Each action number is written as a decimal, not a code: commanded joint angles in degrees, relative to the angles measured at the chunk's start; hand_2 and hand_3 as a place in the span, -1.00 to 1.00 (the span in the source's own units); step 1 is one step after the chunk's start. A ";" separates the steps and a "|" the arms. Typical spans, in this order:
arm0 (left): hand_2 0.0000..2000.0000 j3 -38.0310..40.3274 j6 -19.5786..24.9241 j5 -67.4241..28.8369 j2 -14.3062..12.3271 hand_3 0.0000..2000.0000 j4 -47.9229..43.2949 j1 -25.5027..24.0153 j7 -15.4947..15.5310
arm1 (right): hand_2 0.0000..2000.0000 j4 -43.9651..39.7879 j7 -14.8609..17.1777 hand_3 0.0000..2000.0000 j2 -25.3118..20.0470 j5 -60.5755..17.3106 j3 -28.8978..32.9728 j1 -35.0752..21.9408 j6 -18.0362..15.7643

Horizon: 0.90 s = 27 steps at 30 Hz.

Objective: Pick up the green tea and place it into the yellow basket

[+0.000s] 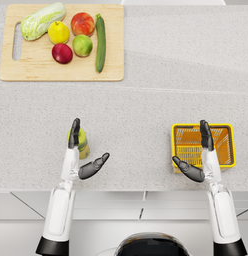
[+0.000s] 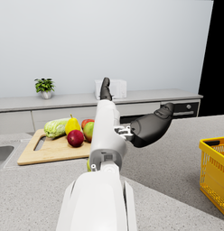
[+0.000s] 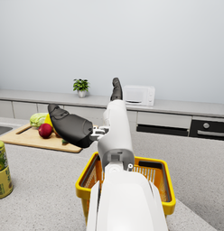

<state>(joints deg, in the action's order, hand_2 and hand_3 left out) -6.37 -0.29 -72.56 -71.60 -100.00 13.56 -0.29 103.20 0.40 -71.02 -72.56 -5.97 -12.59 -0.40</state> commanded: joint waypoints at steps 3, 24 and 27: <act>-1.00 7.86 0.18 -7.69 -0.56 -1.00 4.30 1.60 0.18 | -1.00 1.14 -0.25 -1.00 -0.36 -6.97 8.63 -0.42 0.25; -1.00 -2.52 0.29 -14.19 -5.47 -1.00 49.19 13.19 0.29 | -1.00 2.67 -0.40 -1.00 -2.26 -11.62 7.75 0.96 0.40; -1.00 -2.48 0.30 -14.20 -5.94 -1.00 49.34 13.82 0.29 | -1.00 2.42 -0.40 -1.00 -2.51 -11.62 8.08 1.21 0.40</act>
<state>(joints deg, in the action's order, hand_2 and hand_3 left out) -8.61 0.01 -86.77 -77.23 -51.18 25.64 0.00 105.67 0.00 -73.60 -84.18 1.90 -11.05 0.00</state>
